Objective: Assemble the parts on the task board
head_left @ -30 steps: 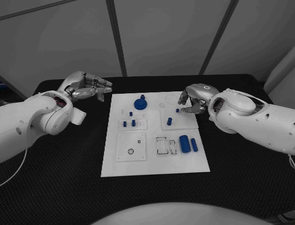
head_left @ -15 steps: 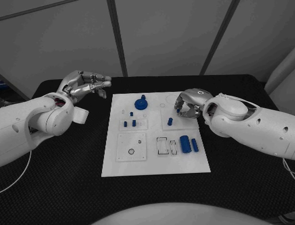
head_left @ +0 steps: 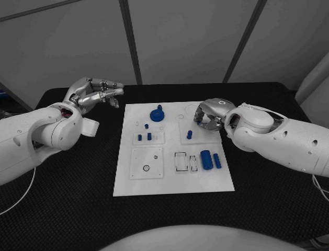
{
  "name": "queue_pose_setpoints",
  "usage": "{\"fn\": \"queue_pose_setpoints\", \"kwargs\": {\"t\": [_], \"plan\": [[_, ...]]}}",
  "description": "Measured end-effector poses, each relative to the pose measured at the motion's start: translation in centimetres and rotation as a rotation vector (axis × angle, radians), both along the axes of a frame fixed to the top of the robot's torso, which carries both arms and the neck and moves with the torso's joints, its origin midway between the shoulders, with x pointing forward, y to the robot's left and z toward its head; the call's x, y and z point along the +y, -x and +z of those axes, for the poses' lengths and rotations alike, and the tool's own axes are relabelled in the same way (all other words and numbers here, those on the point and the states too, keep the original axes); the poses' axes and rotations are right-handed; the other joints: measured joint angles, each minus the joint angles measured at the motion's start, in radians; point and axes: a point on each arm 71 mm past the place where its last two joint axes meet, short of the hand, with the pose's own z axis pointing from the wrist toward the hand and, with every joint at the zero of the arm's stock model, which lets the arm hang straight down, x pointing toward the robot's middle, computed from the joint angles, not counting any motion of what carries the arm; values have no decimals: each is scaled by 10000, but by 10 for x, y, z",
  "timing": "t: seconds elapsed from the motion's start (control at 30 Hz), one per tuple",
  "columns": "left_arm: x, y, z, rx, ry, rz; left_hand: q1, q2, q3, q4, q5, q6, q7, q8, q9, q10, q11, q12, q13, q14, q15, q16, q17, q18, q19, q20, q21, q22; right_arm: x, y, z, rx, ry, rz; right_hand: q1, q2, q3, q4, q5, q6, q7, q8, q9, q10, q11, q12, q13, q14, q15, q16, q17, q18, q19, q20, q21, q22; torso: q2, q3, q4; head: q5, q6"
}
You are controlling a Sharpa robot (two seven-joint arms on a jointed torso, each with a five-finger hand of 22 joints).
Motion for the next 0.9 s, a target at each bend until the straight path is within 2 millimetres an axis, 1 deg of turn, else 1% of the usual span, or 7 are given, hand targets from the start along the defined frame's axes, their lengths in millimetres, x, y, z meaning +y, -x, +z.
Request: {"fn": "queue_pose_setpoints", "kwargs": {"t": [0.23, 0.27, 0.33, 0.4, 0.53, 0.63, 0.9], "plan": [[2, -1, -1, 43, 3, 55, 83, 82, 13, -69, 0, 35, 36, 0, 0, 0, 0, 0, -1, 0, 0, -38, -39, 0, 0, 0, 0, -2, 0, 0, 0, 36, 43, 5, 15, 15, 476, -392, 37, 343, -98, -1, 49, 374, -54, -31, -59, 0, 0, 52, 64, 0, 36, -37, 201, 208, -6, 0, -1, -20, -21], [2, -1, -1, 48, 3, 60, 153, 148, 48, -103, 0, 35, 35, 0, 0, 0, 0, 7, -1, 0, 0, -38, -49, 0, 0, 0, 0, -6, 0, 0, 1, 36, 46, 2, 15, 14, 526, -442, 36, 363, -81, -1, 58, 426, -71, -56, -59, 0, 0, 52, 64, -1, 36, -37, 240, 230, -6, 0, 0, -21, -25], [2, -1, -1, 58, 4, 64, 226, 91, 71, -126, 0, 35, 35, 0, 0, 0, 0, 39, -1, 0, 0, -37, -56, 0, 0, 0, 0, -6, 1, 0, 1, 36, 51, -3, 13, 16, 613, -529, -60, 432, -120, -1, 58, 469, -102, -62, -59, 0, 0, 73, 79, 0, 32, -41, 262, 260, -6, 0, 0, -24, -27], [2, -1, -1, 65, 5, 66, 226, 91, 71, -126, 0, 35, 36, 0, 0, -1, 0, 39, -1, 0, 0, -38, -56, -2, 0, 0, 0, -6, 1, 0, 1, 35, 55, -10, -13, 41, 677, -594, -83, 462, -91, -1, 60, 499, -72, -81, -59, 0, 0, 107, 89, -1, -1, -74, 305, 294, -6, 0, 0, -28, -28], [2, -1, -1, 75, 6, 71, 226, 91, 71, -126, 0, 35, 36, 0, 0, -1, 0, 39, -1, 0, 1, -37, -56, -2, 0, 0, 0, -6, 2, 0, 1, 20, 68, -35, -144, 163, 717, -636, -197, 508, -114, -8, 71, 524, -50, -82, -60, 38, -38, 107, 114, -1, -1, -74, 308, 331, -3, -4, 0, -48, -27], [3, -1, -1, 80, 6, 73, 226, 91, 71, -126, 0, 35, 35, 0, 0, -1, 1, 39, -1, 0, 0, -38, -67, -2, 1, 0, 0, -5, 2, 0, 1, -4, 76, -68, -255, 147, 717, -638, -198, 565, -126, -11, 73, 624, -124, -99, -88, 38, -38, 107, 124, 0, -1, -74, 348, 350, -1, -5, 0, -58, -38], [4, -1, -1, 92, -2, 104, 226, 91, 72, -126, 0, 35, 35, 0, 0, -1, 1, 39, -1, 0, 0, -78, -66, -2, 0, 0, 1, -5, 2, 3, 3, -156, -13, -134, -425, 132, 718, -639, -277, 602, -162, -37, 82, 661, -161, -100, -83, 38, -38, 107, 130, -1, -1, -74, 348, 376, -1, -1, 1, -58, -51]]}}
